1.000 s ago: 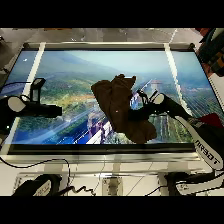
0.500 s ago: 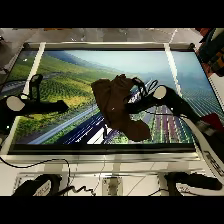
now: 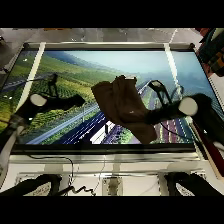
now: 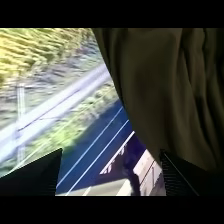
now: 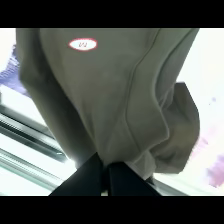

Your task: Fold the clothes and pants, and hang the long-sleeved shirts on hangers.

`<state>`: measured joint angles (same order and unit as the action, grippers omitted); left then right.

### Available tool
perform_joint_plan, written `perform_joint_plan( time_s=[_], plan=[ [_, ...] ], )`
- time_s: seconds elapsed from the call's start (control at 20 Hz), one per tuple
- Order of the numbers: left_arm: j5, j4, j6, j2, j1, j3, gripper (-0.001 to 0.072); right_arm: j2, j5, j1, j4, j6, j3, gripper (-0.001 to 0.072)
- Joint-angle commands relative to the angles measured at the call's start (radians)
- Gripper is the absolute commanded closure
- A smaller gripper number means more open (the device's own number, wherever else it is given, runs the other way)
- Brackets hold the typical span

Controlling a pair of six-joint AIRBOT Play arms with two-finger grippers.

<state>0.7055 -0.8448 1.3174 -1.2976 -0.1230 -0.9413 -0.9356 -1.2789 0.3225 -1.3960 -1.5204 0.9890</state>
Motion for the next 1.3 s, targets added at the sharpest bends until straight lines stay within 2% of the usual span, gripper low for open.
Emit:
perform_joint_plan(
  time_s=[0.0,0.1,0.15,0.25,0.3,0.35,0.5,0.65,0.7,0.8,0.85,0.9,0.95,1.15,1.25],
  plan=[
    [-0.127,0.119,0.000,-0.136,-0.076,-0.002,0.0009,0.203,-0.011,0.001,-0.218,-0.223,-0.137,0.0697],
    [-0.169,0.162,0.000,-0.187,-0.105,-0.002,0.0009,0.282,-0.004,0.001,-0.339,-0.336,-0.174,0.0697],
    [-0.191,0.185,-0.001,-0.208,-0.119,-0.002,0.0009,0.303,0.009,0.001,-0.360,-0.356,-0.178,0.0697],
    [-0.209,0.192,-0.001,-0.247,-0.146,-0.026,0.0011,0.316,0.056,0.002,-0.353,-0.356,-0.178,0.0697],
    [-0.209,0.192,-0.001,-0.271,-0.156,-0.054,0.0032,0.315,0.076,0.001,-0.354,-0.356,-0.178,0.0697],
    [-0.209,0.192,-0.001,-0.295,-0.165,-0.087,0.0091,0.314,0.095,0.002,-0.353,-0.356,-0.178,0.0697],
    [-0.200,0.192,0.000,-0.389,-0.179,-0.200,0.0101,0.313,0.121,0.002,-0.351,-0.356,-0.178,0.0697],
    [-0.122,0.192,0.000,-0.481,-0.181,-0.296,0.0107,0.313,0.120,0.002,-0.350,-0.356,-0.177,0.0697],
    [-0.104,0.191,0.000,-0.504,-0.184,-0.320,0.0130,0.313,0.121,0.002,-0.350,-0.356,-0.177,0.0697],
    [-0.099,0.192,0.002,-0.530,-0.187,-0.350,0.0234,0.313,0.121,0.002,-0.347,-0.356,-0.177,0.0697],
    [-0.102,0.192,0.003,-0.535,-0.187,-0.359,0.0321,0.313,0.122,0.002,-0.342,-0.356,-0.177,0.0697],
    [-0.110,0.193,0.003,-0.533,-0.187,-0.364,0.0538,0.313,0.126,0.002,-0.334,-0.356,-0.177,0.0696],
    [-0.106,0.192,0.002,-0.528,-0.182,-0.372,0.0692,0.314,0.132,0.002,-0.327,-0.356,-0.177,0.0696],
    [-0.085,0.177,0.002,-0.425,-0.143,-0.410,0.0695,0.316,0.196,0.001,-0.340,-0.356,-0.162,0.0697],
    [-0.086,0.084,0.003,-0.306,-0.101,-0.415,0.0695,0.316,0.279,0.001,-0.390,-0.356,-0.111,0.0697]
  ],
)
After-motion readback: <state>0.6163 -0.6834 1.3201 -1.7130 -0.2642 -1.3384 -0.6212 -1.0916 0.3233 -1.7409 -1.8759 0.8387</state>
